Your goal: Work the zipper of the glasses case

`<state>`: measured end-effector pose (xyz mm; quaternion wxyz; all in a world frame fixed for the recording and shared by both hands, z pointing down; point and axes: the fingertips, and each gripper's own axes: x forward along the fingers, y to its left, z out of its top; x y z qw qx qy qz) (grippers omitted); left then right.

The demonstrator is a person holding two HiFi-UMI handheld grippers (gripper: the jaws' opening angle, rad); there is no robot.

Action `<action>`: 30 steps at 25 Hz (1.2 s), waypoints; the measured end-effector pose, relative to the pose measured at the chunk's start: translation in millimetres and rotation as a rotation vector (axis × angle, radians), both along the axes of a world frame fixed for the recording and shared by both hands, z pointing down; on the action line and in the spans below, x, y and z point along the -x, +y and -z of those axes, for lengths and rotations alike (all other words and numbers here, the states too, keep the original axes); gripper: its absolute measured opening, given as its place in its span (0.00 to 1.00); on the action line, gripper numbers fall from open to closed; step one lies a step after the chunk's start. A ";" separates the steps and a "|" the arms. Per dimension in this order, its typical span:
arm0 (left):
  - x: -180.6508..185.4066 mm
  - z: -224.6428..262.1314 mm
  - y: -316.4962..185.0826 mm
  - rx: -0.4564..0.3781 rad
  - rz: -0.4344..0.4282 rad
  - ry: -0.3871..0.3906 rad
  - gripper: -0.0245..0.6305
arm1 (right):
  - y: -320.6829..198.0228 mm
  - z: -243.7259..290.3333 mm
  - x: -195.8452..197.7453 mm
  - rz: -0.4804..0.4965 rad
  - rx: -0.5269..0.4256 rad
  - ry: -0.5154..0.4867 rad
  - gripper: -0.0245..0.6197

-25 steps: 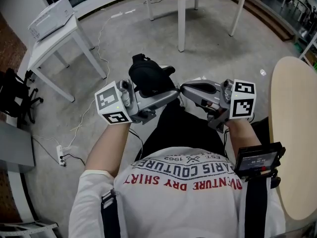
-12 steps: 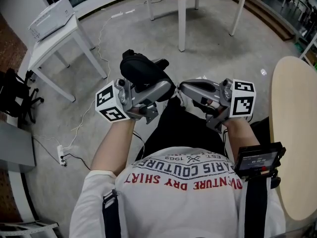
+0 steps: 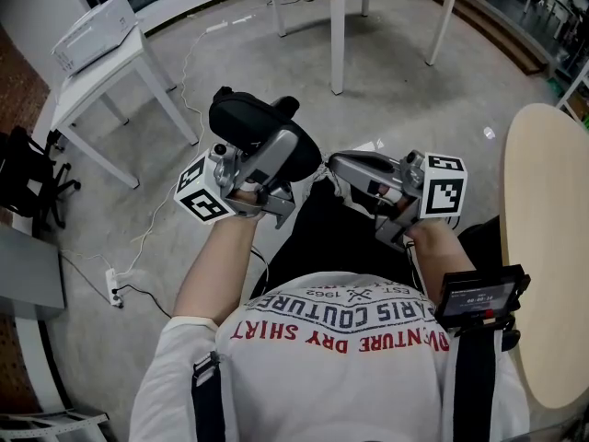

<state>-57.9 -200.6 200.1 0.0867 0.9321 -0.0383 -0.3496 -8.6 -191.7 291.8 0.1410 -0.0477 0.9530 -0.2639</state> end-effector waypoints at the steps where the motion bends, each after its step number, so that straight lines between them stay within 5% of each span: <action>1: 2.4 1.3 -1.5 0.010 0.001 0.017 0.41 | -0.1 -1.1 1.7 0.004 0.010 -0.005 0.04; 13: 12.7 8.0 -7.5 0.062 -0.003 0.112 0.41 | 2.6 -8.3 13.2 0.041 0.061 -0.031 0.04; 30: 4.3 2.5 -12.7 0.109 -0.015 0.123 0.41 | 4.4 -24.4 26.0 0.067 0.123 -0.028 0.04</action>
